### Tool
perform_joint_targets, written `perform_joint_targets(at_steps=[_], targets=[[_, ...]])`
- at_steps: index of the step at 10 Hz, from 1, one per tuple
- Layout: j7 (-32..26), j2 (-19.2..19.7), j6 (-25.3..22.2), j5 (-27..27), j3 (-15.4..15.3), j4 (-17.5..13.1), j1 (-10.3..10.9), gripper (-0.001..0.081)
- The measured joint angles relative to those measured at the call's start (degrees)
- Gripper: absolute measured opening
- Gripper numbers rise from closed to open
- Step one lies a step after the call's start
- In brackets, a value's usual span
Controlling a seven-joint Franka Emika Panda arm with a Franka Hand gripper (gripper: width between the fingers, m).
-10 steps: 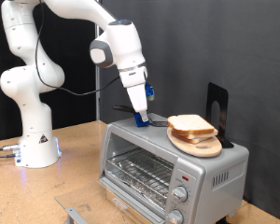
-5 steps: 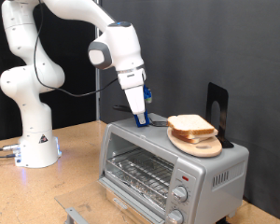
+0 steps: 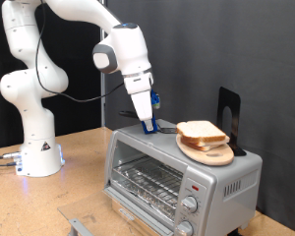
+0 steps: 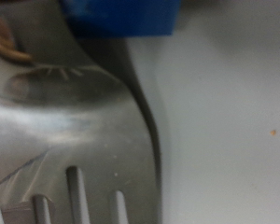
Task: Make a piece of toast with the oven
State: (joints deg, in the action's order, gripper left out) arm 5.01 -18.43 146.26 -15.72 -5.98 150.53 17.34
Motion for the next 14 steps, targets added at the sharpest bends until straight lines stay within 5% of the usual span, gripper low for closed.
perform_joint_targets(at_steps=[1, 2, 3, 4, 5, 11, 14], targets=[[0.4, 0.1, 0.0, 0.1, 0.0, 0.0, -0.1, 0.0699], [0.8, 0.3, 0.1, 0.2, 0.0, 0.0, -0.2, 0.0699], [1.0, 0.4, 0.3, 0.3, 0.0, 0.0, -0.2, 0.0513], [1.1, 0.4, 0.4, 0.4, 0.0, -0.1, -0.2, 0.0513], [1.1, 0.4, 0.4, 0.4, 0.0, -0.1, -0.3, 0.0389], [-1.3, -0.5, -0.2, -3.5, 0.2, -1.0, 0.5, 0.0389], [-2.8, -3.4, -5.5, -5.1, 0.3, -3.3, 0.7, 0.039]])
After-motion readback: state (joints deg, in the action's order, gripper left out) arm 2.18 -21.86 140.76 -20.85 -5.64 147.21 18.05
